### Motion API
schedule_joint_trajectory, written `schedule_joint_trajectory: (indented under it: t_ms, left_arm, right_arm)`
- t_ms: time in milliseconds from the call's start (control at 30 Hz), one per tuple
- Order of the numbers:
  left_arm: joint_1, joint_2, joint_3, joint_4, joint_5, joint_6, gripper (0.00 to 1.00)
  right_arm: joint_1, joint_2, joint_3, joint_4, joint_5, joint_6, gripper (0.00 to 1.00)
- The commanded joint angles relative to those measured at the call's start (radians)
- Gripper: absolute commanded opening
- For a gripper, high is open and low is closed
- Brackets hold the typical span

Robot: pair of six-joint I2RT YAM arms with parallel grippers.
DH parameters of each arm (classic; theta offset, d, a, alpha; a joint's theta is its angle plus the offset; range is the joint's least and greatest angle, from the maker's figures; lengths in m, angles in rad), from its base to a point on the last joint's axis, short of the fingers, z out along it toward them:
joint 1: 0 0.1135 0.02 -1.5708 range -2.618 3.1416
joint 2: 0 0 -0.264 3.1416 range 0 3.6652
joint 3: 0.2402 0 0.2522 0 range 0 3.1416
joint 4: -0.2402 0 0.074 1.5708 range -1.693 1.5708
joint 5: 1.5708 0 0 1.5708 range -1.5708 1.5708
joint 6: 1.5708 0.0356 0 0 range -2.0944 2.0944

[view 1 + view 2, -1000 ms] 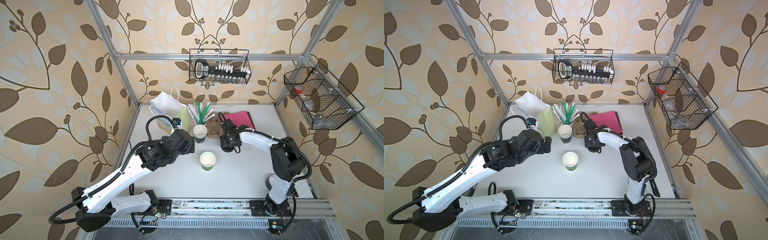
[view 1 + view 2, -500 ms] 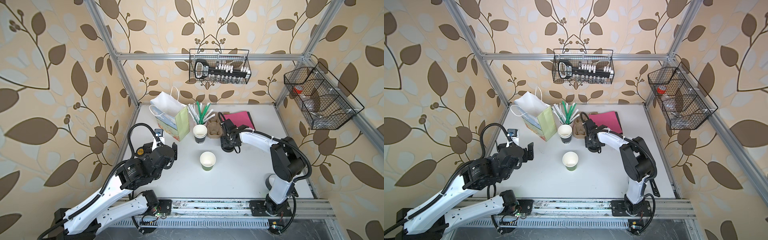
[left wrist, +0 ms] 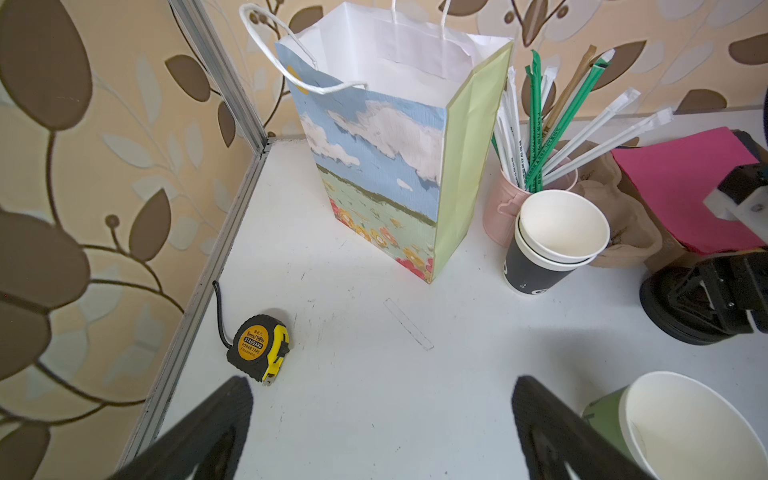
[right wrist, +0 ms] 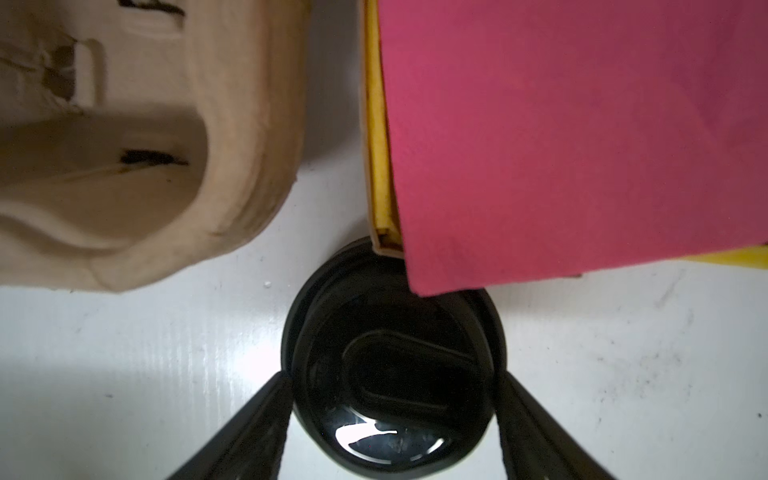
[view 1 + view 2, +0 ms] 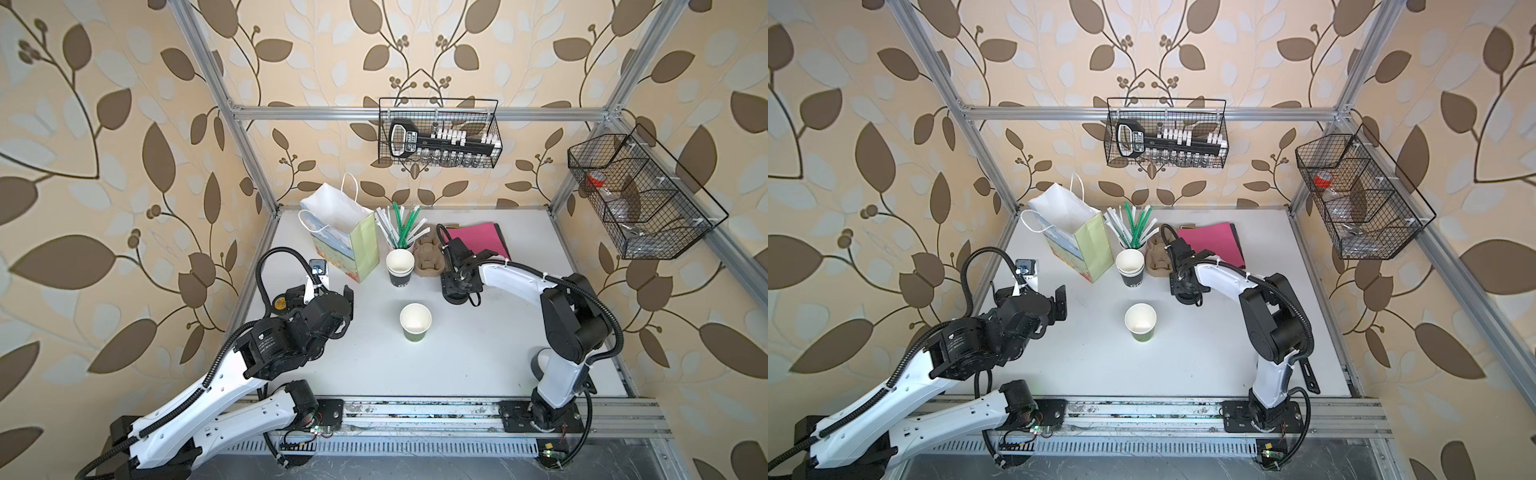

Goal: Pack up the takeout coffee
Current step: 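Lower the right gripper onto the black lid and close it on the lid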

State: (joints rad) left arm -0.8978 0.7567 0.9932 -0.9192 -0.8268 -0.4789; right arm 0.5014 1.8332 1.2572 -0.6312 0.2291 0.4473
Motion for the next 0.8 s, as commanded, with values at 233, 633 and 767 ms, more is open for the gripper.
schedule_joint_trajectory:
  t_ms: [233, 633, 767]
  left_arm:
    - [-0.006, -0.004, -0.006, 0.006, -0.055, -0.007, 0.99]
    - [-0.003, -0.012, -0.008, 0.009, -0.059, -0.004, 0.99]
    - [-0.003, -0.014, -0.009, 0.010, -0.060, -0.004, 0.99]
  right_arm:
    - [0.004, 0.018, 0.008, -0.011, 0.020, -0.007, 0.77]
    - [0.021, 0.019, -0.005, -0.004, 0.037, 0.000, 0.72]
    - [0.023, 0.018, -0.008, -0.004, 0.026, 0.002, 0.69]
